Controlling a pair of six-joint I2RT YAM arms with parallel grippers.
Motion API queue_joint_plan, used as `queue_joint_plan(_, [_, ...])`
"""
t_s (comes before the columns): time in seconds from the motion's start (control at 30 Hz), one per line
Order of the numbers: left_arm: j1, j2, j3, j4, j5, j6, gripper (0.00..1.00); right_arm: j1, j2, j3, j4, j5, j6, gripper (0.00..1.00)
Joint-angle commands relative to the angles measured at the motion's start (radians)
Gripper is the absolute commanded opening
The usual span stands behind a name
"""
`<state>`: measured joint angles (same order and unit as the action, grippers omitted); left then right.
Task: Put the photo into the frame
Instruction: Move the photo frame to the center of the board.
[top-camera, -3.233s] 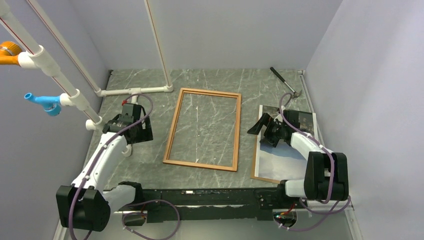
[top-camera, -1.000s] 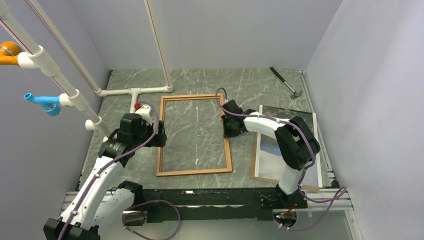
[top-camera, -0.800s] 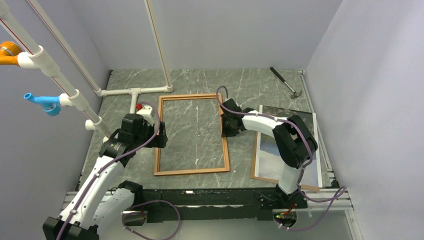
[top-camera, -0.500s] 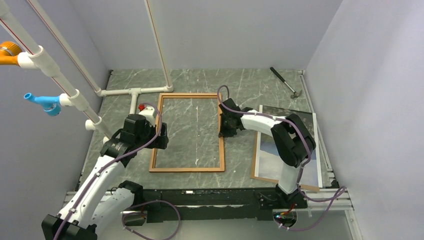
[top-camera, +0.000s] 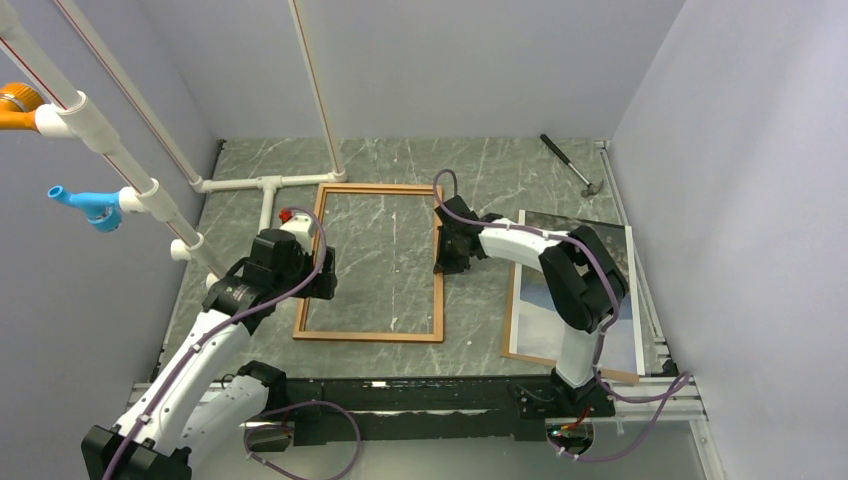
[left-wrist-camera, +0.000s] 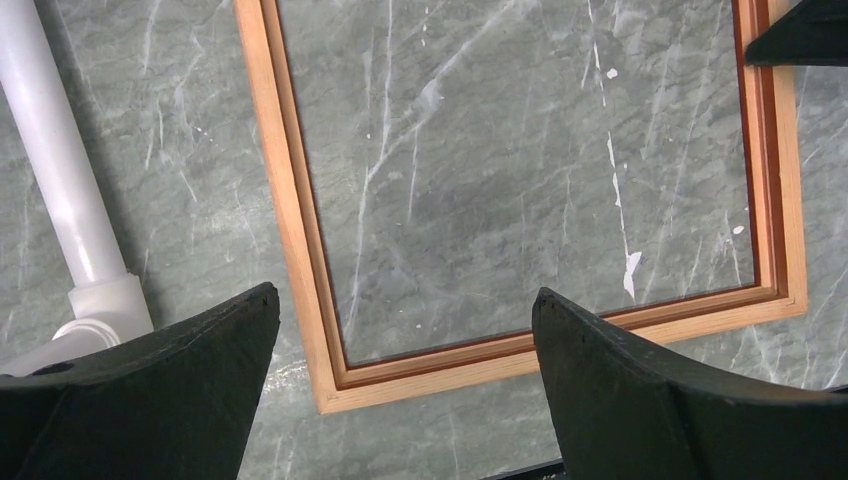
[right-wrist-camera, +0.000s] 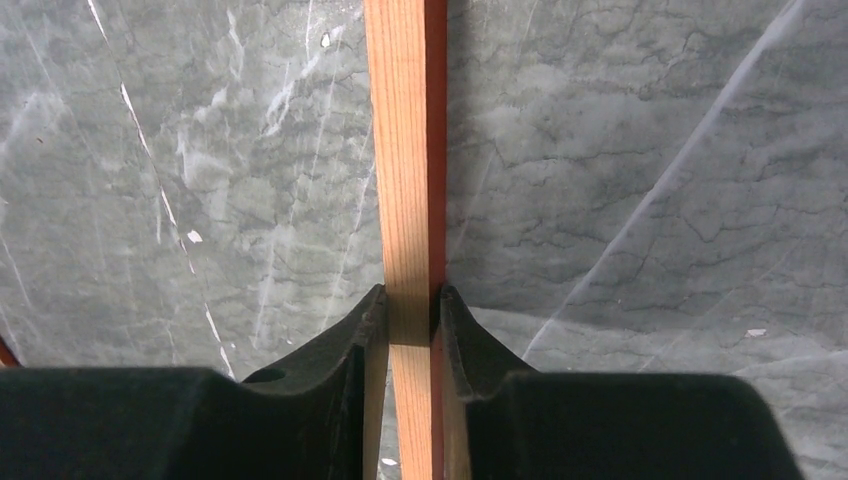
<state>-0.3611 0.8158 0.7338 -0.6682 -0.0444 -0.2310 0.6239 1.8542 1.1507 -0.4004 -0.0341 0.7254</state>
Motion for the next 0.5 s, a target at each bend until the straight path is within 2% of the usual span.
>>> queue_joint_plan(0.0, [-0.009, -0.004, 0.039, 0.005, -0.016, -0.012, 0.99, 0.005, -0.073, -0.03, 0.023, 0.03, 0.005, 0.34])
queue_joint_plan(0.27, [-0.012, -0.028, 0.031, 0.027, 0.035, 0.001, 0.99, -0.02, -0.219, -0.05, -0.081, 0.148, -0.055, 0.75])
queue_joint_plan(0.4, [-0.013, -0.024, 0.033, 0.031, 0.057, 0.002, 1.0, -0.09, -0.306, -0.123, -0.095, 0.166, -0.083, 0.85])
queue_joint_plan(0.47, [-0.013, -0.031, 0.029, 0.046, 0.07, 0.007, 0.99, -0.162, -0.351, -0.176, -0.092, 0.147, -0.097, 0.87])
